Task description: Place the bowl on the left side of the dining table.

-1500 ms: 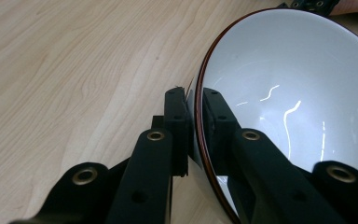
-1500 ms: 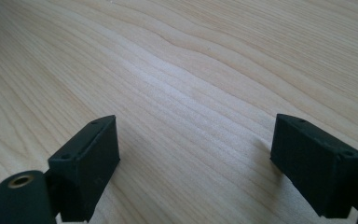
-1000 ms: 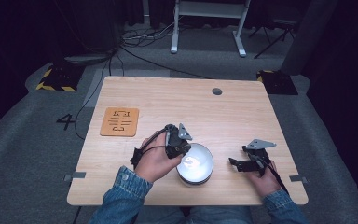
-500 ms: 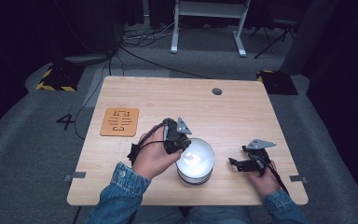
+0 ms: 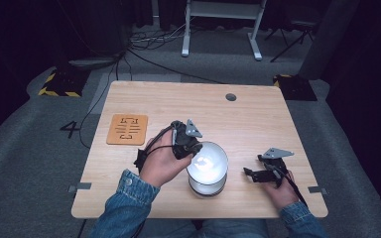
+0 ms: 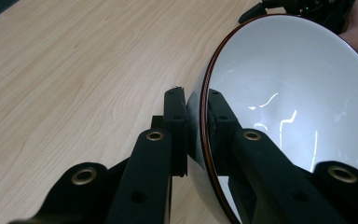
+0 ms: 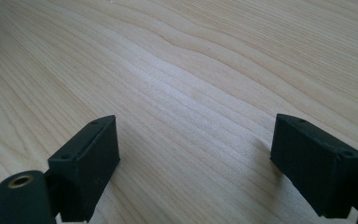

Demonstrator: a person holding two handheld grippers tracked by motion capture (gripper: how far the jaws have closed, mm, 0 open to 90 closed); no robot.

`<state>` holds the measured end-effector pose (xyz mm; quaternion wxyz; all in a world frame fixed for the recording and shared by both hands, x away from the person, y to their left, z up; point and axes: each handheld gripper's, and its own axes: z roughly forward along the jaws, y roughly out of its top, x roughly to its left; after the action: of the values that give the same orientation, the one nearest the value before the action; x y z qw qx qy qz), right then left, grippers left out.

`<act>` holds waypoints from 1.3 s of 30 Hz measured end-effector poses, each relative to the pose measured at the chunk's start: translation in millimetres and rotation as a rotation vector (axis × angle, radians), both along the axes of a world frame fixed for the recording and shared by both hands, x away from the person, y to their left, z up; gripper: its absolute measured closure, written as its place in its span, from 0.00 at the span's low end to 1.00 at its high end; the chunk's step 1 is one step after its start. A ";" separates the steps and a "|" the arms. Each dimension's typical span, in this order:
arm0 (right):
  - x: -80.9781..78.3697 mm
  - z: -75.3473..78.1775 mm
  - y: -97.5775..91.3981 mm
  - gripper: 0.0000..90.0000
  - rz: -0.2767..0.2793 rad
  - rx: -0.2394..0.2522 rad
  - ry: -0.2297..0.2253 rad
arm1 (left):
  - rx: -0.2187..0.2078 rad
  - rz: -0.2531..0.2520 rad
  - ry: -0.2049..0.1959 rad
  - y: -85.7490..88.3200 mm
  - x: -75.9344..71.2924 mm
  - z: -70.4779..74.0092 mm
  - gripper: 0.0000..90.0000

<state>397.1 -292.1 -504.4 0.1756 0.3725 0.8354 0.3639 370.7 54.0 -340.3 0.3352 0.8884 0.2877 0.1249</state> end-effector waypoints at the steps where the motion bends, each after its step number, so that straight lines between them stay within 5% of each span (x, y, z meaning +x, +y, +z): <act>1: 0.0 0.0 0.0 0.17 0.000 0.000 0.000 | -0.001 0.001 0.000 1.1 1.5 1.1 0.91; 22: 0.1 0.0 0.2 0.17 -0.002 0.001 0.001 | -0.029 0.141 0.006 27.9 35.2 16.3 0.91; 39: 0.7 -0.1 0.1 0.17 -0.003 -0.006 -0.003 | -0.066 0.313 0.017 72.8 53.8 19.6 0.91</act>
<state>397.9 -292.0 -504.5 0.1787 0.3726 0.8357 0.3617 424.5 126.8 -320.6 0.3384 0.8221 0.4296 0.1585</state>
